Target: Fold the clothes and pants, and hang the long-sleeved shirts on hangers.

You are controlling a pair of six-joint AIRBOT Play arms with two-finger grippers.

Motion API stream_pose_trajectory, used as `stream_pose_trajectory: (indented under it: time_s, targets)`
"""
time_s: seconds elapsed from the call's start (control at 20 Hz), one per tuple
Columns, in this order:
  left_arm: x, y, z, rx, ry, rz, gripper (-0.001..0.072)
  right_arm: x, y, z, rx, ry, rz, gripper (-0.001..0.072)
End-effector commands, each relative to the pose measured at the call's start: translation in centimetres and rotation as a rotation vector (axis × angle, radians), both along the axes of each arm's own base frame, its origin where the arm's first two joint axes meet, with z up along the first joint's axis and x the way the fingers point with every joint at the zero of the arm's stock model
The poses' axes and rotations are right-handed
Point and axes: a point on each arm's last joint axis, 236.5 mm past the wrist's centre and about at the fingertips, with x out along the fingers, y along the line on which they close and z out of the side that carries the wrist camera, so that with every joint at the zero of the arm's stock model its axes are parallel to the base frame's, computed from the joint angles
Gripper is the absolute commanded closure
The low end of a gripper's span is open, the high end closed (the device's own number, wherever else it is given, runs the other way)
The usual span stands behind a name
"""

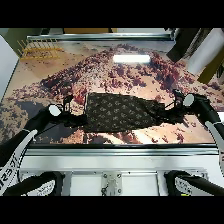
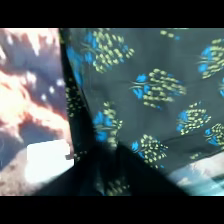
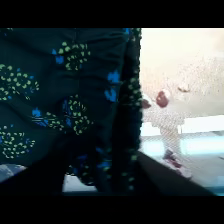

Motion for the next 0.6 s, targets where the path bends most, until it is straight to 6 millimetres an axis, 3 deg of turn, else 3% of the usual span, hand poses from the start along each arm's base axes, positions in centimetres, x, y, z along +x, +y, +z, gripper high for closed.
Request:
stream_pose_trajectory:
  time_s: [0.0,0.15,0.25,0.3,0.35,0.4,0.55]
  targets:
    - [1.3,1.7,2.6,-0.007,-0.085,0.057,0.0201,0.7,2.5,1.5,0.110,-0.049,0.022,0.0164]
    - [1.4,3.3,6.1,-0.022,-0.151,0.092,0.0201,1.4,1.6,5.4,0.125,-0.134,0.049,0.0163]
    - [0.8,3.6,8.3,-0.031,-0.187,0.093,0.0202,1.6,-1.6,7.4,0.109,-0.192,-0.017,0.0031]
    - [0.7,3.5,9.2,-0.035,-0.210,0.087,0.0222,1.2,-3.2,7.8,0.101,-0.199,-0.042,0.0018]
    - [0.6,3.2,10.2,-0.038,-0.240,0.079,0.0415,0.8,-4.6,7.8,0.101,-0.194,-0.056,0.0018]
    - [0.5,2.7,11.1,-0.041,-0.270,0.063,0.0673,0.4,-6.0,7.5,0.108,-0.188,-0.069,0.0018]
    - [-0.1,0.1,13.0,-0.065,-0.333,0.007,0.0704,0.1,-7.7,5.7,0.205,-0.201,-0.085,0.0015]
